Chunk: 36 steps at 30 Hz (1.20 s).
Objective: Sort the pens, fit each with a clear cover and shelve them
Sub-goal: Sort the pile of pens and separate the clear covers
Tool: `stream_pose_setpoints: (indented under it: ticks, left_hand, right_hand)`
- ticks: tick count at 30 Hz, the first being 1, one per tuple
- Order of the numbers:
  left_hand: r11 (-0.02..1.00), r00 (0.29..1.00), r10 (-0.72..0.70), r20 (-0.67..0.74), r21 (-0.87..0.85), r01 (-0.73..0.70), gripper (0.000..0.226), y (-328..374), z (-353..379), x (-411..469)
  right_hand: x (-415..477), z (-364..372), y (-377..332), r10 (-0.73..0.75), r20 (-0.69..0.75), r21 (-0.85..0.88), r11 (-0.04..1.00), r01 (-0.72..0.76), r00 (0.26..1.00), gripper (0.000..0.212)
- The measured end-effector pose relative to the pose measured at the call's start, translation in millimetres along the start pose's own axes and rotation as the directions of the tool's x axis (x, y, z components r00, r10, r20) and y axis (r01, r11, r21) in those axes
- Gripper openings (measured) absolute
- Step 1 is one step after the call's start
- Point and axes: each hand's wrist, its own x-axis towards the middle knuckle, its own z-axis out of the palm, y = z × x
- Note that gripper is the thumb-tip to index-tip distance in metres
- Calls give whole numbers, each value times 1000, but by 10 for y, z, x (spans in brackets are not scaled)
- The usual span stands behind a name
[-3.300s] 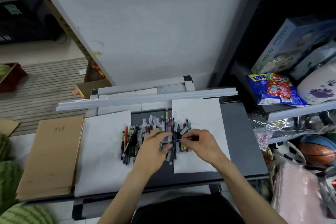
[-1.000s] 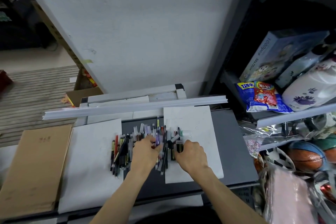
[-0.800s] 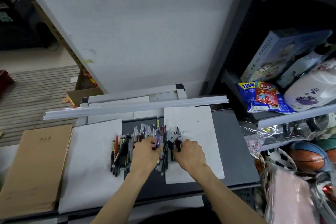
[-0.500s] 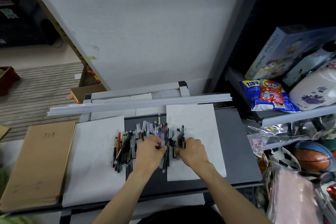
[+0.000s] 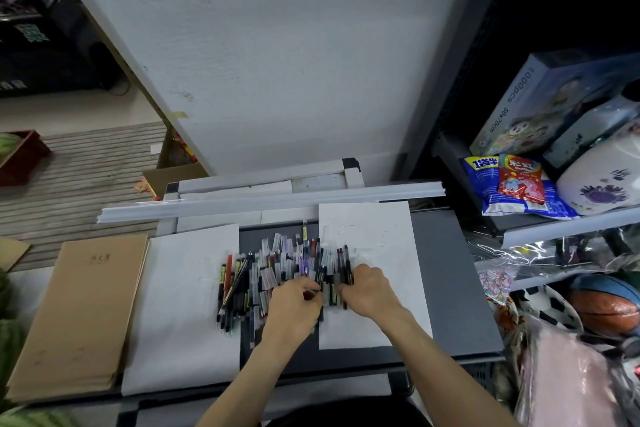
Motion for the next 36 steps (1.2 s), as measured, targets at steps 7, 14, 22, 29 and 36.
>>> stream_pose_setpoints:
  ticks: [7,14,22,29,36]
  left_hand:
    - [999,999,-17,48,-46,20,13,109,9,-70]
    - [1000,996,-21,89,-6,21,10,175,119,-43]
    - [988,998,-37,49,155,29,31,318,162,71]
    - [947,998,-54,-23,315,59,40,557,150,-12]
    - [925,996,-89,2,370,82,29,327,109,-75]
  right_hand:
    - [10,-5,104,-26,-16,109,994,28,1000,23]
    - [-123,-149,240,45,-6,332,942,-41,999,24]
    - [-244,-171,448,-19,41,617,787,-10,999,21]
    - [-299,-165,594,9,184,797,584,-155,983,22]
    - [-294,-61,707,-31,291,856,454,-246,956,25]
